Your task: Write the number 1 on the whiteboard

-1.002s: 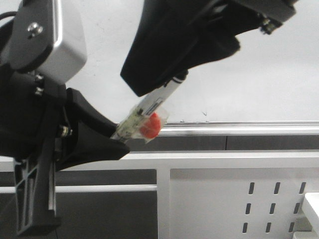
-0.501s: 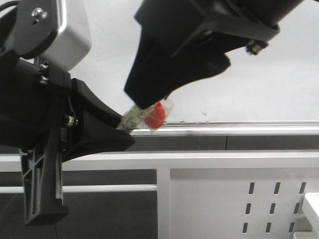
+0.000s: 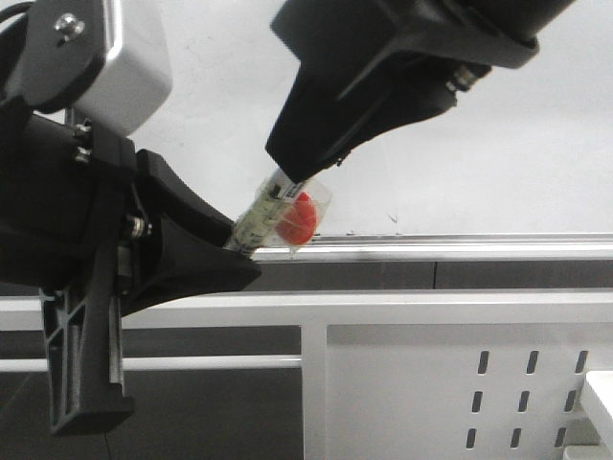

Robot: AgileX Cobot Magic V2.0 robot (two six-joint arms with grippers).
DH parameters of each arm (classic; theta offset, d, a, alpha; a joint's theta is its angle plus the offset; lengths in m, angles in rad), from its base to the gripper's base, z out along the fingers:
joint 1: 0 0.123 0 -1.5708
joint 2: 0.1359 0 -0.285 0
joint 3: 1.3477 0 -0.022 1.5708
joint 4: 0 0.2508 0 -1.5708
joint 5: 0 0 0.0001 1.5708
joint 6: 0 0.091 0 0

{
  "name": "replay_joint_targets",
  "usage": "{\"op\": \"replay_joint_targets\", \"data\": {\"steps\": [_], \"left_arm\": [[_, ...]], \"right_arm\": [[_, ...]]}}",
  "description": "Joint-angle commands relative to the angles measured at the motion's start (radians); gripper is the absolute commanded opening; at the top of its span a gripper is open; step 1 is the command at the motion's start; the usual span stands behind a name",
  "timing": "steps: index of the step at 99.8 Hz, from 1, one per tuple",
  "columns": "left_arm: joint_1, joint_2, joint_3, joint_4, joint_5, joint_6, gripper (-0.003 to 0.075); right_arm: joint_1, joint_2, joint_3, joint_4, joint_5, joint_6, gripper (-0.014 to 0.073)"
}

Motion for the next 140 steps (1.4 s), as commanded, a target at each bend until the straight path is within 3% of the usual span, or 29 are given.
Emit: {"op": "replay_joint_targets", "data": {"steps": [1,9,15,53,69,85,100,110,140], "left_arm": [[-0.005,-0.027,-0.036,-0.036,-0.184,-0.003,0.0245],[-0.005,-0.031,-0.036,-0.036,-0.22,-0.003,0.036],[-0.005,-0.039,-0.036,-0.049,-0.249,-0.003,0.0395],[-0.005,-0.261,0.08,-0.33,-0.315,-0.003,0.0384],[-0.005,-0.412,0.2,-0.482,-0.41,-0.003,0.0379],[-0.005,-0.516,0.316,-0.585,-0.561,-0.005,0.0281],[-0.005,-0.542,0.372,-0.631,-0.575,-0.041,-0.002],[-0.005,-0.538,0.379,-0.634,-0.577,-0.112,-0.002],[-0.005,-0.536,0.379,-0.693,-0.613,-0.114,-0.002]], "right_arm": [[0.003,-0.02,-0.031,0.04,-0.044,-0.008,-0.0069],[0.003,-0.02,-0.031,0.046,-0.039,-0.008,-0.0069],[0.003,-0.02,-0.031,0.057,-0.039,-0.008,-0.0069],[-0.007,-0.088,-0.031,0.048,-0.079,-0.006,-0.0069],[-0.079,-0.158,-0.023,0.045,-0.062,-0.006,-0.0069],[-0.157,-0.253,0.025,0.045,-0.067,0.0,-0.0069],[-0.166,-0.364,0.096,0.045,-0.159,0.0,-0.0069],[-0.166,-0.423,0.152,0.058,-0.216,0.0,-0.0069],[-0.166,-0.454,0.236,0.078,-0.379,0.002,-0.0069]]}}
